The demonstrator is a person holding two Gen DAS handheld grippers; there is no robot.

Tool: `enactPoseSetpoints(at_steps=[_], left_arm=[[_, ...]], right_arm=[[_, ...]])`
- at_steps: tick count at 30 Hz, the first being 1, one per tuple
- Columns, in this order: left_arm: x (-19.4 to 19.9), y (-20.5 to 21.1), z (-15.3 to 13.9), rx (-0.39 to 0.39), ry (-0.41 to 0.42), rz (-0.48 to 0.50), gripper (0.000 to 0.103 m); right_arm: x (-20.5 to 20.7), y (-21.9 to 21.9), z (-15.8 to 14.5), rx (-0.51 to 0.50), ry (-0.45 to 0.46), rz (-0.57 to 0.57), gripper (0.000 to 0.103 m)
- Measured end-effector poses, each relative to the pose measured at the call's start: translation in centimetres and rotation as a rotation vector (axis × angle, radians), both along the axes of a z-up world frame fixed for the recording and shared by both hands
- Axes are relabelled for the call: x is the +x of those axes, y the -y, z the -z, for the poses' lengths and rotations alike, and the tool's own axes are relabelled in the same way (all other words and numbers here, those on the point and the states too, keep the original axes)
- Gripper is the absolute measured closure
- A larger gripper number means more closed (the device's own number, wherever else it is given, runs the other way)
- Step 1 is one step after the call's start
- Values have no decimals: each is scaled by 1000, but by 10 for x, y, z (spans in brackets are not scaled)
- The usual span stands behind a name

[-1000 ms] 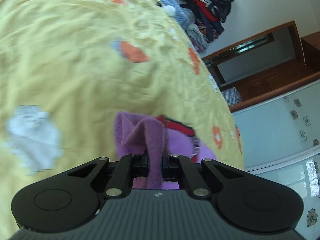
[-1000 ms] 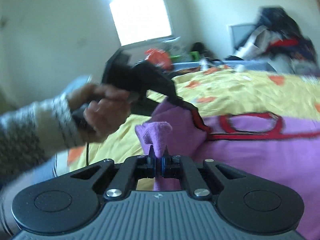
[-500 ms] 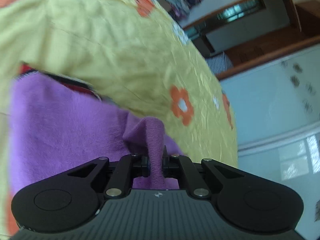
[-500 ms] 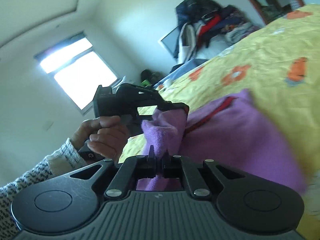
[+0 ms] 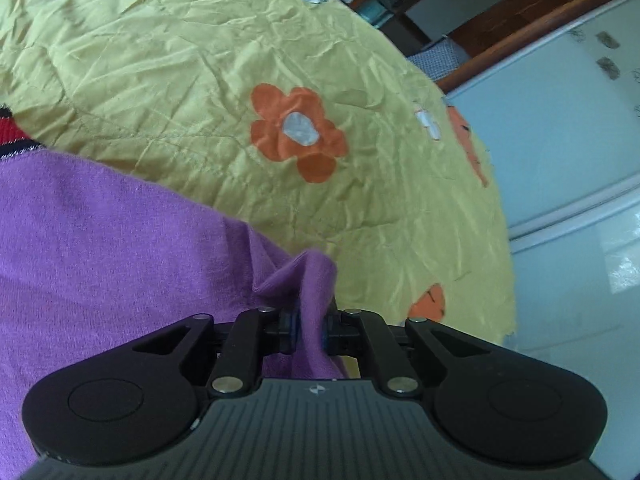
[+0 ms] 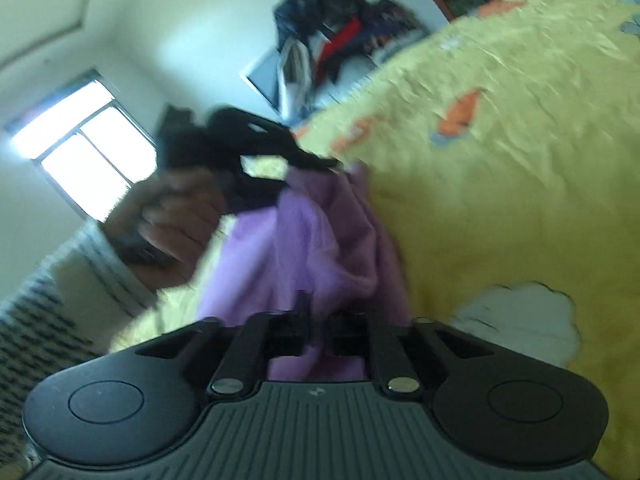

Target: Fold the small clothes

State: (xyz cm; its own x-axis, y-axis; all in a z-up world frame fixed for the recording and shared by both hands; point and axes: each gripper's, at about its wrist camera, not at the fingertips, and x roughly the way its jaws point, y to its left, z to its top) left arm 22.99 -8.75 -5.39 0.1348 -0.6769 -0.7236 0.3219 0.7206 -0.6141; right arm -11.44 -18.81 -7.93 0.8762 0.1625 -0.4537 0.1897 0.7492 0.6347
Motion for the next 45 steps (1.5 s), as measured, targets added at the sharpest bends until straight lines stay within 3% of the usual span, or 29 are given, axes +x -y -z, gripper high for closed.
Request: enactPoseSetpoints(at_steps=[1,2,3,4,6,8,11,15,16,18,19,23,27,30,35,40,45], left_arm=[[0,-3,-4,-2,4,-1,86],[2,-9,-13,-6,16,-17,72],[1,-19,-25,-29,40,-28,56],[-2,-30,-38,-47,76,-35,47],[-11,-52,-61,-42,167,-58,19],[-21,-75,-74,-63,220,-63,18],[-39,-95,-65,-5,216,-75,18],[-76,-120,-32,141,236,-110,19],[-84,-125,-23,168,242,-119,19],[-101,-124,-11,240,325,-101,18],[-110,-121,-11,281,382,-80,18],[-133,-111,-18,370,446,-55,15],[-170,-124,-31,301,434,-81,7],[-195,-126,-23,291,414,-64,6],[-217,-127,5,340,399,-49,2],[-234,-122,9,410,469,-23,0],[-223,-139,-1,396,415,-56,0]], right_arm=[[2,5,-4,-14,-7,-6,57],[-4,7,-8,-26,19,-15,34],[-12,8,-14,-65,41,-8,25],[-16,9,-23,-122,45,6,25],[-17,15,-36,-196,71,0,26],[-2,19,-47,-224,105,-75,30],[39,13,-57,-278,113,-211,48],[108,3,-50,-320,54,-373,51],[123,-4,-44,-375,9,-389,51],[150,-15,-22,-516,-122,-405,52],[153,-14,-19,-528,-92,-409,52],[144,-21,-40,-557,-120,-404,50],[125,-30,-58,-568,-120,-429,50],[117,-43,-58,-590,-152,-452,49],[109,-61,-41,-652,-208,-484,45],[99,-66,-28,-725,-206,-482,45],[98,-65,-34,-711,-211,-479,39]])
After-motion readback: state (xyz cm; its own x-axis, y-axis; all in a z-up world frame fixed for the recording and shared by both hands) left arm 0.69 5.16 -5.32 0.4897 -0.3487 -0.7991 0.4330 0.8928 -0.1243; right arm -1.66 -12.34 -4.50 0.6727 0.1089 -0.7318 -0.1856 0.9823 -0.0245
